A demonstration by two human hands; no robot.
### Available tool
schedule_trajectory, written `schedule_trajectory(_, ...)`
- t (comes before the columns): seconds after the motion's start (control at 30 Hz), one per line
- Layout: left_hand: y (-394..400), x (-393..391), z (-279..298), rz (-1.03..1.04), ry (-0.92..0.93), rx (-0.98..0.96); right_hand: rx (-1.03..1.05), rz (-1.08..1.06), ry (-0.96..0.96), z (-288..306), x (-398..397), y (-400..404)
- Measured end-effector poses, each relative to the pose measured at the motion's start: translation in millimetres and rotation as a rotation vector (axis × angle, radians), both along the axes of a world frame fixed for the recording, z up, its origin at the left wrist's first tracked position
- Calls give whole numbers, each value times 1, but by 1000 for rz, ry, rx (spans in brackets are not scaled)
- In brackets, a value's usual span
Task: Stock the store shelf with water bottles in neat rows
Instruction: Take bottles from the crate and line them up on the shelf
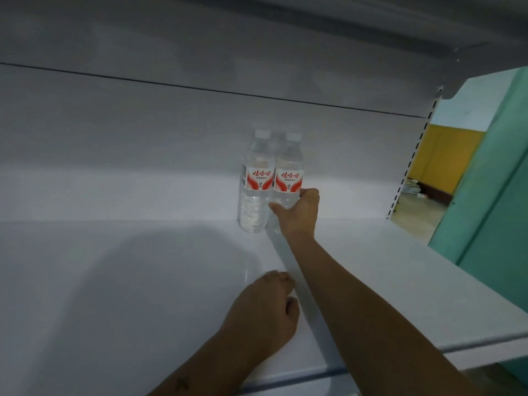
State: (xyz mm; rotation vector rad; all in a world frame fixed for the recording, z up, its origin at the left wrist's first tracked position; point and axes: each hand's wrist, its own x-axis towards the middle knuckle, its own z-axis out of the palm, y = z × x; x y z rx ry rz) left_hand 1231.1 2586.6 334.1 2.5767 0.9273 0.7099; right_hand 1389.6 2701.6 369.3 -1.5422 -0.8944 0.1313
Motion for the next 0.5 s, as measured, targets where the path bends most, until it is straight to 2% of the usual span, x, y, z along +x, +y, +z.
schedule_trajectory(0.17,0,-1,2,-14,-12,-33,-18,16,3,0,-1,-3)
schedule_trajectory(0.3,0,-1,3,-21,-39,-80,-141,31,-26,-4,-2,-16)
schedule_trajectory(0.5,-3,-6,9,0,-21,-202,-329,-20,-78,-13,4,-91)
